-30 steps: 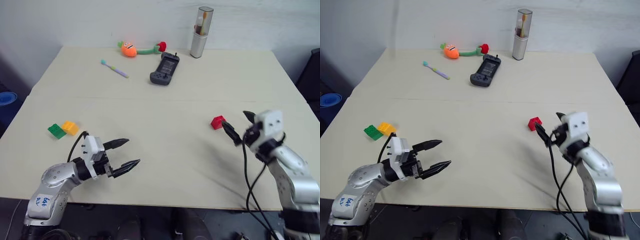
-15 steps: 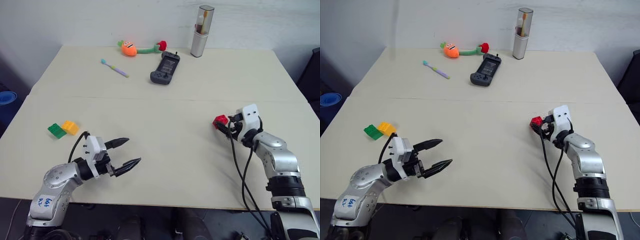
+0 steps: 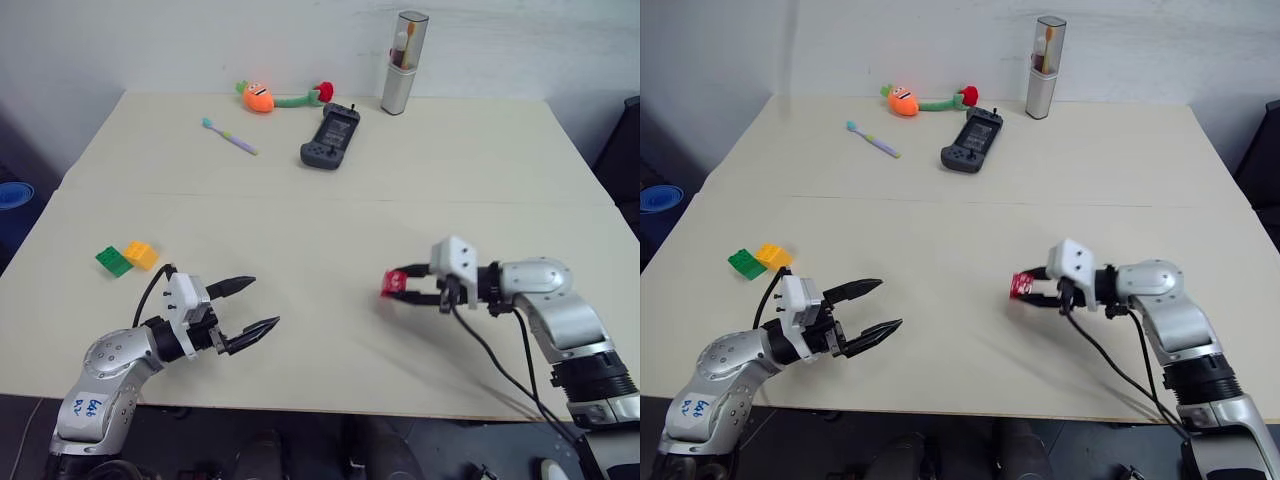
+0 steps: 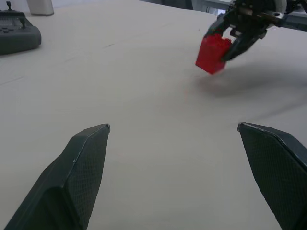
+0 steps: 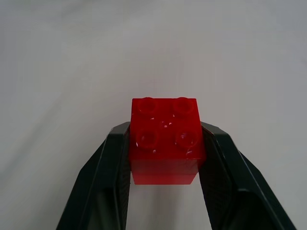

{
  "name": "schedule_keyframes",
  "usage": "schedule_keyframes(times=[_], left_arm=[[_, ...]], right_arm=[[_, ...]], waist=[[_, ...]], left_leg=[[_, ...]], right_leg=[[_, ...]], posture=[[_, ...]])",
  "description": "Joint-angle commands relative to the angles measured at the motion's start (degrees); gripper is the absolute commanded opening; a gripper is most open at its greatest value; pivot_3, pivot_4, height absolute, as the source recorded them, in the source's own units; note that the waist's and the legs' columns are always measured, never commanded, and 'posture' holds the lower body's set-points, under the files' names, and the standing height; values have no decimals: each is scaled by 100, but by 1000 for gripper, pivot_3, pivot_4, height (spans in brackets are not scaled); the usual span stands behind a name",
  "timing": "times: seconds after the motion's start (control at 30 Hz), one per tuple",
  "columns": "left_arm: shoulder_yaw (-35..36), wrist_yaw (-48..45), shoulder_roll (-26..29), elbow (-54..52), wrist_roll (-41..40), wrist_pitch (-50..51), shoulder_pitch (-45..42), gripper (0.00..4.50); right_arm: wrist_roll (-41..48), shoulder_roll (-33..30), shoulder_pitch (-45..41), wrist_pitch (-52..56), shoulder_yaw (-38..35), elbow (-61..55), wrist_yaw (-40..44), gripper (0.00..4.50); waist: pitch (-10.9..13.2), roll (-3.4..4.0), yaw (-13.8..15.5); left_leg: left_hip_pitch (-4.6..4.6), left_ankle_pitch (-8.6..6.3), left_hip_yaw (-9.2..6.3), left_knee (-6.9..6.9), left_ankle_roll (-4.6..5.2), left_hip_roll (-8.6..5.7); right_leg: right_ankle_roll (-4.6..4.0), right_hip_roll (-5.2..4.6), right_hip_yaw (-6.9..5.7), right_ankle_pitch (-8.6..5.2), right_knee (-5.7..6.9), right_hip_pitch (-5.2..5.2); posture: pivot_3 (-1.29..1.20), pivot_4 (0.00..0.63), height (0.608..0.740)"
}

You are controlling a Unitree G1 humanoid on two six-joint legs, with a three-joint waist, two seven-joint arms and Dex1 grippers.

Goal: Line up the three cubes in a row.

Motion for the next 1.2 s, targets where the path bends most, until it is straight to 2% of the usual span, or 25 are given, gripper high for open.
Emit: schedule_keyframes(times=[0.03, 0.27, 0.47, 0.53, 0.57, 0.77, 0.83, 0.87, 0.9, 1.03, 1.2], left_arm=[[77, -17, 52, -123, 21, -99, 22, 4500], [259, 51, 93, -286, -7, -106, 306, 4500], [851, 6, 271, -236, -44, -205, 814, 4500], [1554, -31, 282, 83, -70, -406, 1370, 4500], [1858, -39, 273, 227, -82, -497, 1602, 4500], [3492, 264, 47, 1329, -280, -816, 2398, 4500], [4058, 501, -46, 1875, -365, -914, 2519, 4500], [4238, 563, -86, 2025, -441, -885, 2570, 4500], [4320, 580, -107, 2096, -489, -861, 2591, 4500], [4429, 774, -241, 2007, -719, -698, 2487, 4500], [4026, 1293, -146, 1196, -1053, -40, 1862, 4500]], right_arm=[[-235, 200, -201, -207, 212, 150, 4, 1484], [-192, 513, -238, -291, 299, 514, 156, 1484], [209, 582, -112, -586, -121, 40, 206, 3599], [593, 464, 85, -695, -549, -517, 181, 4278], [743, 402, 194, -707, -719, -719, 186, 4472], [1566, 365, 1140, -733, -1605, -1349, 98, 4472], [2195, 1020, 1588, -1331, -2147, -1366, -45, 4472], [2037, 1100, 1807, -1535, -2223, -1303, -153, 4472], [1857, 1125, 1932, -1651, -2242, -1252, -219, 4472], [2138, 890, 2312, -1394, -2161, -938, 361, 4472], [2061, 982, 2093, -1670, -2193, -981, 196, 4472]], waist=[[0, 0, -4], [-2, -4, -37], [2, 1, -25], [2, 2, -24], [2, 2, -31], [-4, -13, 21], [-12, -27, 31], [-17, -35, 21], [-15, -33, 13], [-15, -32, 11], [-18, -35, 21]], left_leg=[[0, 0, 0, 0, 0, 1], [4, 1, 0, 0, -3, 3], [1, 1, -1, -3, -3, 3], [-2, -1, -3, -3, -2, 2], [-4, -3, -2, -5, 0, 3], [-2, -43, -21, -8, 44, 2], [-3, -46, -29, -8, 49, -4], [-3, -47, -33, -10, 47, -2], [-2, -50, -35, -10, 43, 2], [0, -50, -33, -6, 59, -13], [4, -47, -42, -7, 54, -12]], right_leg=[[0, 0, 0, 0, 0, 0], [-1, -1, -1, 0, 3, 0], [-5, -4, -2, -2, 6, -5], [-5, -6, -4, -2, 1, -5], [-5, -7, -4, -2, -3, -6], [-7, -17, -25, -3, -26, 9], [-7, -27, -33, -3, -29, 13], [-9, -27, -39, -5, -31, 16], [-11, -25, -43, -6, -31, 17], [-5, -46, -42, -3, -31, 23], [-7, -48, -50, -3, -26, 27]], posture=[[0, 150, 740], [0, 150, 740], [0, 150, 740], [0, 150, 740], [0, 150, 740], [0, 150, 740], [0, 150, 740], [0, 150, 740], [0, 150, 740], [0, 150, 740], [0, 150, 740]])
